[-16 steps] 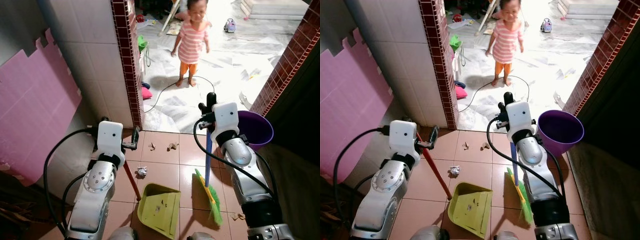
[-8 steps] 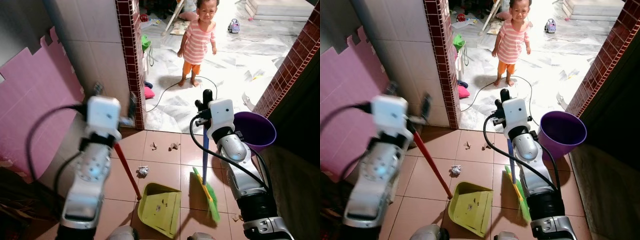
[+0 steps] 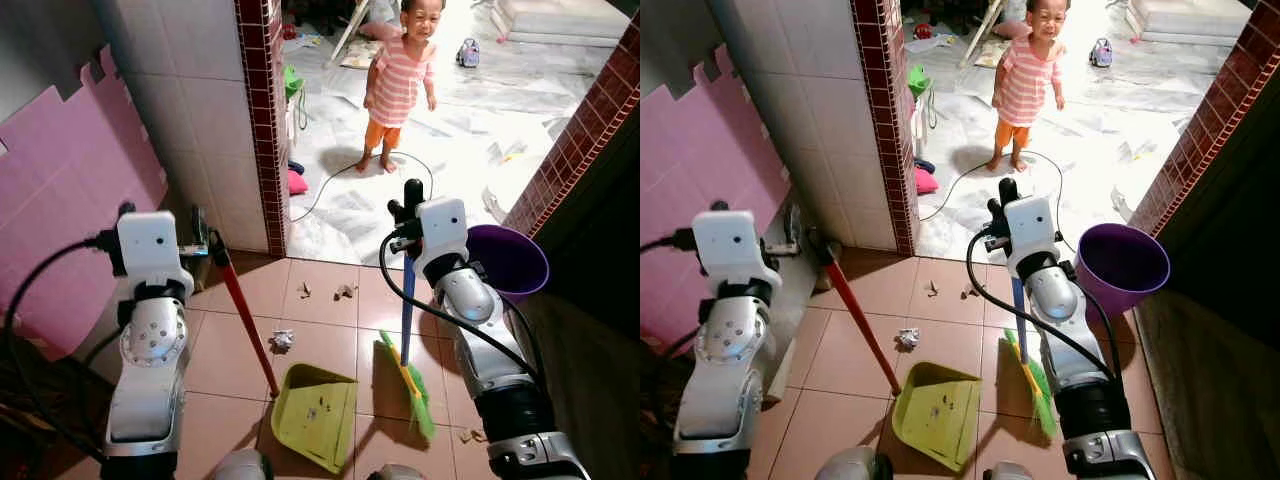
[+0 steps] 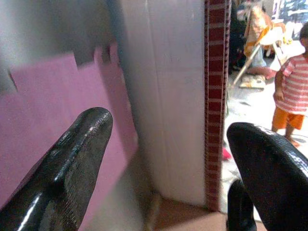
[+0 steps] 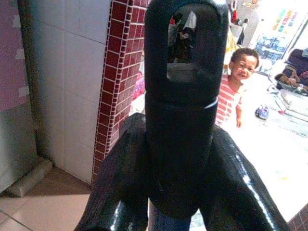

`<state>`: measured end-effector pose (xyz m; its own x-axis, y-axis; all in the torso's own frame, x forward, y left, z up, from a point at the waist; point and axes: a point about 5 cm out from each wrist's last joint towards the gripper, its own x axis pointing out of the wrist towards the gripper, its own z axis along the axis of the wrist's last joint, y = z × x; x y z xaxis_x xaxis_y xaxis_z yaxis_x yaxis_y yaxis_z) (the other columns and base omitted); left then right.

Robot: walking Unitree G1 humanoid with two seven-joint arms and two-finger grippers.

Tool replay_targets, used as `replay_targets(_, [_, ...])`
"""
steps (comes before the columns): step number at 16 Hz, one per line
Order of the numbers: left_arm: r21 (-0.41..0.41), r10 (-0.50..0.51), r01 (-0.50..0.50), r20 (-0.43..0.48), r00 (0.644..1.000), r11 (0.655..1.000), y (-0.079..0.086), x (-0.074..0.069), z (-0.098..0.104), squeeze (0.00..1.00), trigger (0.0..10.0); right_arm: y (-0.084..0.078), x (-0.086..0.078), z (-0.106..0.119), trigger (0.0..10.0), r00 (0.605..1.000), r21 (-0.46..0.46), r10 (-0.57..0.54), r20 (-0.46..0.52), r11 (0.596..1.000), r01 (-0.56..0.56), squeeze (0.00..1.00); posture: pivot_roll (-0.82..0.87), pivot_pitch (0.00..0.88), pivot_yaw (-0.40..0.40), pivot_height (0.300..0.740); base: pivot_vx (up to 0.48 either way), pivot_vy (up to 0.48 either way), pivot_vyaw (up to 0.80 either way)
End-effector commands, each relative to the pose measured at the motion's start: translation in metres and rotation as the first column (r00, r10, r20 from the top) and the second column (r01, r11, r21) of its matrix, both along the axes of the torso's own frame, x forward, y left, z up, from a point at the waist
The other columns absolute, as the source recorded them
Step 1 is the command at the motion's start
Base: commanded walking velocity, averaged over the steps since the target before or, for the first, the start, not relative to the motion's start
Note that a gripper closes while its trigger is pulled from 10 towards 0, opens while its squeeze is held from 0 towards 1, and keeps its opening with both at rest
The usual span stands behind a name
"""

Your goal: Sweep floor

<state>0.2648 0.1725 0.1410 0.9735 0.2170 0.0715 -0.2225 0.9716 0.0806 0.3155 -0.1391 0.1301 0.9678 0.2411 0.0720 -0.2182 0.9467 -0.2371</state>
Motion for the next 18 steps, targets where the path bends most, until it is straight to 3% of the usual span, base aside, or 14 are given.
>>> replay_targets(1, [-0.046,0.01,-0.013,-0.05,0.999,0.999,0.001,0.003,-0.01,0.0,10.0,-0.003,-0.001,0.009,10.0,0.999,-0.015,0.008,0.046,1.0,-0.007,0.0,0.0,0.0,-0.014,0.74,0.0,0.0,0.0])
replay_targets(5, [-0.078,-0.008,-0.002,-0.129,0.992,0.997,-0.002,0.006,-0.031,0.0,10.0,-0.008,-0.007,0.009,10.0,0.999,-0.027,0.02,0.033,0.999,-0.019,0.0,-0.03,0.0,-0.019,0.74,0.0,0.0,0.0])
replay_targets(12, [-0.139,-0.081,0.055,-0.192,0.978,0.989,-0.011,0.012,-0.054,0.0,10.0,-0.019,-0.025,0.008,10.0,0.999,-0.049,0.042,-0.004,0.998,-0.042,0.0,-0.09,0.0,-0.044,0.74,0.0,0.0,0.0])
replay_targets(14, [-0.135,-0.103,0.082,-0.163,0.981,0.988,-0.018,0.011,-0.05,0.0,10.0,-0.02,-0.027,0.009,10.0,0.999,-0.052,0.048,-0.013,0.997,-0.049,0.0,-0.09,0.0,-0.046,0.74,0.0,0.0,0.0])
replay_targets(18, [-0.112,-0.082,0.071,-0.098,0.992,0.991,-0.014,0.014,-0.034,0.0,10.0,-0.016,-0.024,0.013,10.0,0.998,-0.046,0.057,-0.011,0.997,-0.057,0.0,-0.08,0.0,-0.05,0.74,0.0,0.0,0.0])
